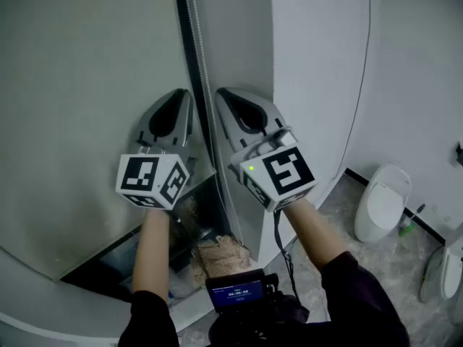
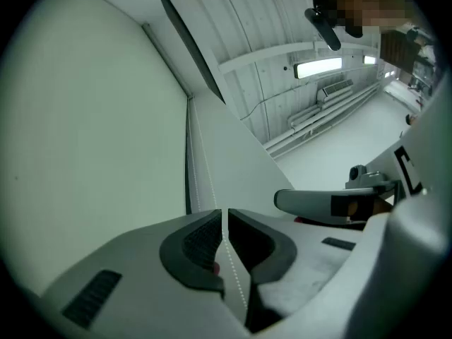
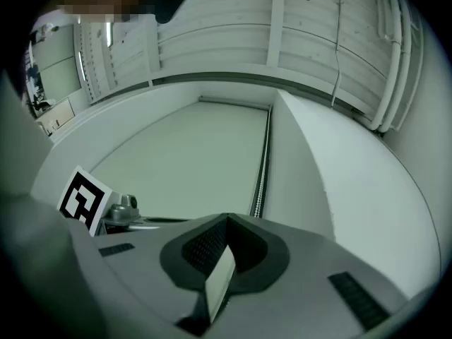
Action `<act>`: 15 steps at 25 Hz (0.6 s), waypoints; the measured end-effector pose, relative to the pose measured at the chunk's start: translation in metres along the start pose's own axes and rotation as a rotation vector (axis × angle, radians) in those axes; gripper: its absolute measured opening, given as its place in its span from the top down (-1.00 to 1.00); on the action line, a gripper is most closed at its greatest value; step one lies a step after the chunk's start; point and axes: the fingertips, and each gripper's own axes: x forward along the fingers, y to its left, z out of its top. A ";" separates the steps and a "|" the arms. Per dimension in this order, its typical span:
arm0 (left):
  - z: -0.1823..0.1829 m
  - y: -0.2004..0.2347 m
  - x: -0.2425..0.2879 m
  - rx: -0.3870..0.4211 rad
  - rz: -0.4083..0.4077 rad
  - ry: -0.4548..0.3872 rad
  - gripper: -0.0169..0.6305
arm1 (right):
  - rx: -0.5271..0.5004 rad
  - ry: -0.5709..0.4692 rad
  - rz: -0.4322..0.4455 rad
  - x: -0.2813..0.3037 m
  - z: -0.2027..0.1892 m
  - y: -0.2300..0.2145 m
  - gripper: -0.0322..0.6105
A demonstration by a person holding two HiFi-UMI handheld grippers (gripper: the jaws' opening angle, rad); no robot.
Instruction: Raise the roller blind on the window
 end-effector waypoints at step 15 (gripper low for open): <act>-0.070 -0.034 0.080 -0.305 -0.281 0.209 0.50 | 0.148 -0.055 -0.002 -0.021 0.012 -0.013 0.88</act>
